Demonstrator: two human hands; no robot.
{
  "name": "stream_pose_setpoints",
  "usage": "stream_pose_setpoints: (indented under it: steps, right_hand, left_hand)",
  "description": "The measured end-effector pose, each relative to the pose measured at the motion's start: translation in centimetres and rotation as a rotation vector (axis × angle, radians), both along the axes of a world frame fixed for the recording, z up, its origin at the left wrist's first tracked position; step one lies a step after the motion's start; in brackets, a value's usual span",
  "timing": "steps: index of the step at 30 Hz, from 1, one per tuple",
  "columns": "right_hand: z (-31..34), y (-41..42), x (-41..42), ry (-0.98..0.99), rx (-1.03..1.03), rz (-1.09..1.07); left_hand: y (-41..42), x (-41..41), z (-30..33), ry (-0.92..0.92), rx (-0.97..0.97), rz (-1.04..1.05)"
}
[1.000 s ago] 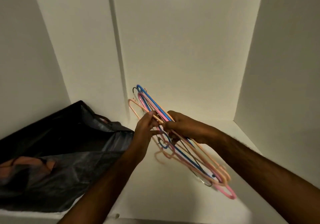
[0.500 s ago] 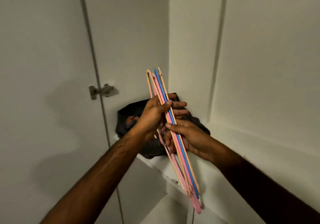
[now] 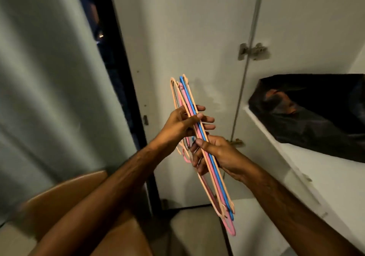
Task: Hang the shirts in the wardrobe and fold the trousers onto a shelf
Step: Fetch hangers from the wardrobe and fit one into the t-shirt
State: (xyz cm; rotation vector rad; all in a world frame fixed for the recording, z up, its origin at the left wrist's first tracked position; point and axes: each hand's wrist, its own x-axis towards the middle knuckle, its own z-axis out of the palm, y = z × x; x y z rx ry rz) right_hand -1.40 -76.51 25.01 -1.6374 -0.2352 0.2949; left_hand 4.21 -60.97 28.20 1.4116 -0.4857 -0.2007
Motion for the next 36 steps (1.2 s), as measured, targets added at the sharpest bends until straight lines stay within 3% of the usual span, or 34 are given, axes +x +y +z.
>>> stream_pose_setpoints:
  steps: [3, 6, 16, 25, 36]
  right_hand:
    - [-2.8, 5.2, 1.2, 0.044, -0.039, 0.14]
    - [-5.6, 10.7, 1.9, 0.113, -0.066, 0.277]
    - [-12.0, 33.5, -1.0, 0.272, -0.1, 0.698]
    - [-14.8, 55.9, -5.8, 0.224, -0.275, 1.013]
    - [-18.3, 78.5, -15.7, 0.167, -0.347, 1.41]
  left_hand:
    - [6.7, -1.0, -3.0, 0.039, 0.091, 0.213]
    - [12.7, -2.6, -6.1, 0.125, 0.058, 0.362]
    - [34.0, -11.7, -12.5, 0.204, -0.009, 0.681]
    - [53.8, -22.7, -15.5, 0.264, 0.015, 0.978]
    - [72.1, -37.6, -19.1, 0.351, -0.151, 1.471]
